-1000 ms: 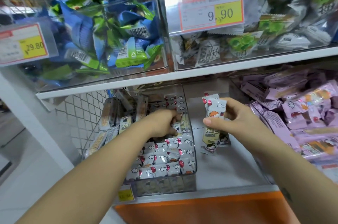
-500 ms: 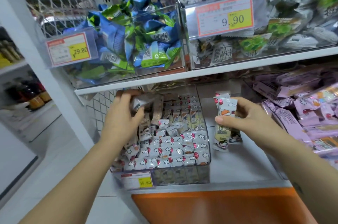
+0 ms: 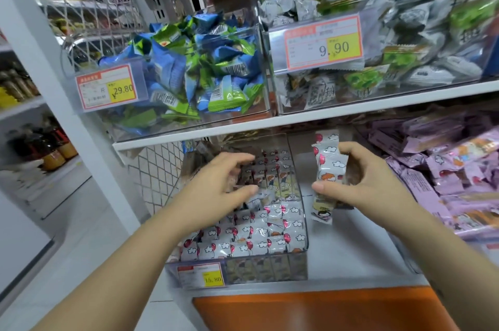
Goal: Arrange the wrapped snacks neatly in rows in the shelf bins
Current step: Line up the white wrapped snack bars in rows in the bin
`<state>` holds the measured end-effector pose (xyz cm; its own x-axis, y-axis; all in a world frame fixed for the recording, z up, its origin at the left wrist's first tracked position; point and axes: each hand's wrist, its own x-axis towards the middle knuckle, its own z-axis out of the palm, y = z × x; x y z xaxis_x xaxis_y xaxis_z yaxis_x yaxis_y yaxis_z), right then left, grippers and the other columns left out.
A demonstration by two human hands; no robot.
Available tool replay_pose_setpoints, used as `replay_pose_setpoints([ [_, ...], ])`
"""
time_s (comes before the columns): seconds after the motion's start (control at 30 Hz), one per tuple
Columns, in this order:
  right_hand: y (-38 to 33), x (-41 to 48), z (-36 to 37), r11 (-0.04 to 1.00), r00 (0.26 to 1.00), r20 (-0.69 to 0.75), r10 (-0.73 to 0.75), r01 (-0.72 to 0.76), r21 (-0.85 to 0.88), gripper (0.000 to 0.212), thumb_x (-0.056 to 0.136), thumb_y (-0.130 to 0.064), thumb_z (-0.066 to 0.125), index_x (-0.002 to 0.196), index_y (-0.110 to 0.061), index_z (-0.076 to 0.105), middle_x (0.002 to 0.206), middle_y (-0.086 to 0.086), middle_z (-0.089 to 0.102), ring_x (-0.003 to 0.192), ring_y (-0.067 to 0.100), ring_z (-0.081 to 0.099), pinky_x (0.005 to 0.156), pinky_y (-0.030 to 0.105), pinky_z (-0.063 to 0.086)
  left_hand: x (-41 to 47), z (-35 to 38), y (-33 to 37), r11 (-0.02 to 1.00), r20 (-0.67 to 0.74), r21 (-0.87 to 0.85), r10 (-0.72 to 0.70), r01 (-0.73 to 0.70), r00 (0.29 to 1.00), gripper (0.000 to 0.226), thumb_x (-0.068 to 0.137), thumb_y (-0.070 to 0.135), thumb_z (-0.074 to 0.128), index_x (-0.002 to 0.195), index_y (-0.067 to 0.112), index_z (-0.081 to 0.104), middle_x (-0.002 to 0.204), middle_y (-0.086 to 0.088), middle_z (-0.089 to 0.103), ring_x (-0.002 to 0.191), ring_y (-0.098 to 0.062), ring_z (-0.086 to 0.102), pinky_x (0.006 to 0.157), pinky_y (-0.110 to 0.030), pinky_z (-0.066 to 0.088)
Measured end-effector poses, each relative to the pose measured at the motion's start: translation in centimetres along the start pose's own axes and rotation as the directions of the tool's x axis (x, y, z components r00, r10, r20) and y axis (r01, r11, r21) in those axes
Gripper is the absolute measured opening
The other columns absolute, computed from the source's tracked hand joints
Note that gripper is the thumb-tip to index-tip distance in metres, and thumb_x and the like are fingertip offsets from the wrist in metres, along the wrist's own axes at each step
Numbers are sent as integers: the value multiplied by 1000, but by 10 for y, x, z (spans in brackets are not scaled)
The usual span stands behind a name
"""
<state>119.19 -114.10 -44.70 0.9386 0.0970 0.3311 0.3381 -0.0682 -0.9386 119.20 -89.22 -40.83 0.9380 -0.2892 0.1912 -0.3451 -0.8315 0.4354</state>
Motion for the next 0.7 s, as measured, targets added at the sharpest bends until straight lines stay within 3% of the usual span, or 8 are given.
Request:
replay_pose_setpoints([
  [0.07,-3,-1,5,990,995,2,-97,97,-100,60,44,-45,80,98,-38,54,92,-25,58,85,-10,57,86,12,44,4,4,21,953,161,-302,39,12,986,58,80,44,65,129,50,34,129,23,47,111,9,51,97,-26,47],
  [0.13,-4,-1,9,961,978,55,-201,208,-184,61,52,-53,83,103,-38,54,116,-20,52,104,-12,53,90,5,38,8,6,32,893,230,-449,74,39,970,67,72,46,65,128,52,30,130,25,45,111,7,55,97,-28,48],
  [0.23,-3,-2,14,922,952,140,-271,299,-245,62,54,-53,78,109,-37,56,128,-18,44,118,1,51,100,21,41,8,8,37,797,267,-601,129,60,955,75,70,37,66,133,48,26,132,21,42,112,1,59,96,-26,49],
  [0.33,-5,0,20,898,929,172,-328,364,-249,62,57,-50,78,113,-37,55,133,-17,41,122,5,50,104,33,42,1,8,39,741,252,-668,140,68,957,68,73,28,65,127,51,30,127,21,41,108,4,60,89,-22,51],
  [0.43,-6,9,30,838,887,188,-421,460,-294,61,59,-52,76,114,-40,52,134,-28,38,128,-2,39,106,19,34,-8,2,33,696,234,-714,134,77,963,65,77,19,65,126,50,35,135,17,40,110,15,52,94,-24,49],
  [0.53,-8,19,45,782,871,192,-453,491,-383,64,58,-59,69,116,-44,46,125,-35,36,124,-6,32,100,2,22,-14,-3,23,611,235,-782,106,123,966,72,79,2,68,127,47,38,137,13,44,116,5,54,100,-27,45],
  [0.63,3,33,57,784,873,220,-434,487,-385,60,58,-50,68,115,-39,51,111,-22,49,110,4,40,92,3,28,-10,3,15,602,189,-790,59,116,980,81,70,20,73,137,42,33,148,2,38,128,-9,48,109,-38,39],
  [0.7,12,45,60,802,889,233,-395,457,-385,60,57,-41,73,113,-39,51,106,-19,53,104,4,45,90,5,31,0,13,9,612,146,-781,-10,122,989,70,75,25,74,131,44,36,142,5,44,122,-6,53,108,-39,39],
])
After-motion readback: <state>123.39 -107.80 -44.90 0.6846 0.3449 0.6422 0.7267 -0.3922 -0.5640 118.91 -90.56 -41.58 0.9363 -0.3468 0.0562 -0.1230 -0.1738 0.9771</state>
